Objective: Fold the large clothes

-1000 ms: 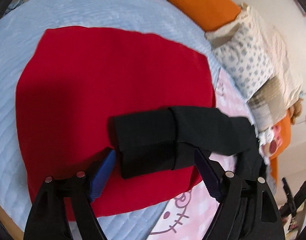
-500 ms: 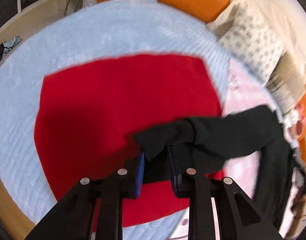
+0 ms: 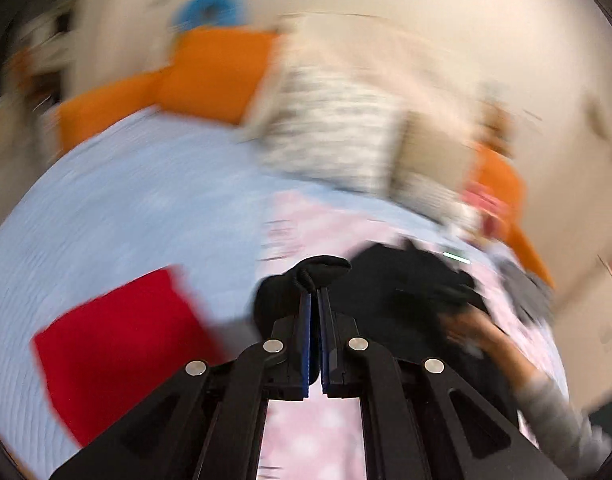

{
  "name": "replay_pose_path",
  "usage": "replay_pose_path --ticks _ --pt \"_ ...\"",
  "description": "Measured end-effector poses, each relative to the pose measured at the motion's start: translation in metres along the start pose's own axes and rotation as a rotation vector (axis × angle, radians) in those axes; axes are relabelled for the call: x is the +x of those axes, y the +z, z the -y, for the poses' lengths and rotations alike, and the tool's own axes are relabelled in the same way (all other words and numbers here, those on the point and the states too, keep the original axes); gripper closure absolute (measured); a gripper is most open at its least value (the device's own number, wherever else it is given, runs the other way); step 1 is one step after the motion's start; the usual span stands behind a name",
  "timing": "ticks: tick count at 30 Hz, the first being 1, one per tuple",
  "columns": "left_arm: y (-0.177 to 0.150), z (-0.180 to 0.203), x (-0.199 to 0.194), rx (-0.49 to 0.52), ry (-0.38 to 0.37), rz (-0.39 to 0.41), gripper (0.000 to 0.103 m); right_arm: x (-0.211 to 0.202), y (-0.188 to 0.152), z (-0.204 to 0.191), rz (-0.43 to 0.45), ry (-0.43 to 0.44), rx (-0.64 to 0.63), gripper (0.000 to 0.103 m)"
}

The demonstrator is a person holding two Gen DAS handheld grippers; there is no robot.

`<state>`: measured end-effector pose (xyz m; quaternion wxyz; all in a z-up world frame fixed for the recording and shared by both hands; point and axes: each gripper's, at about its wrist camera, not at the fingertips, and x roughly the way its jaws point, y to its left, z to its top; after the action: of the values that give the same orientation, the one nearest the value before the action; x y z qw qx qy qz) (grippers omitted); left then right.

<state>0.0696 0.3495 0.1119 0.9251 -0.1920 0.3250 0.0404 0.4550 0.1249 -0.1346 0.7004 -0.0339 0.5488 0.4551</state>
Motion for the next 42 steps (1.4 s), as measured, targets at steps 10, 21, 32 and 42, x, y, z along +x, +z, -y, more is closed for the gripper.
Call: replay_pose_path --ticks 10,21,32,42 --pt "-0.051 0.200 0.020 0.304 -0.556 -0.075 0.095 0.005 0.015 0.003 -0.042 -0.022 -0.048 0.078" --pt "-0.192 0.302 0.066 0.543 -0.776 -0.421 0.095 -0.007 0.004 0.023 -0.002 -0.019 0.002 0.078" --pt "-0.295 0.287 0.159 0.520 -0.648 -0.561 0.078 -0.045 -0.004 0.034 0.119 -0.170 0.038 0.032" --pt "-0.201 0.207 0.106 0.293 -0.648 -0.246 0.019 -0.034 0.001 -0.003 0.082 -0.161 -0.065 0.032"
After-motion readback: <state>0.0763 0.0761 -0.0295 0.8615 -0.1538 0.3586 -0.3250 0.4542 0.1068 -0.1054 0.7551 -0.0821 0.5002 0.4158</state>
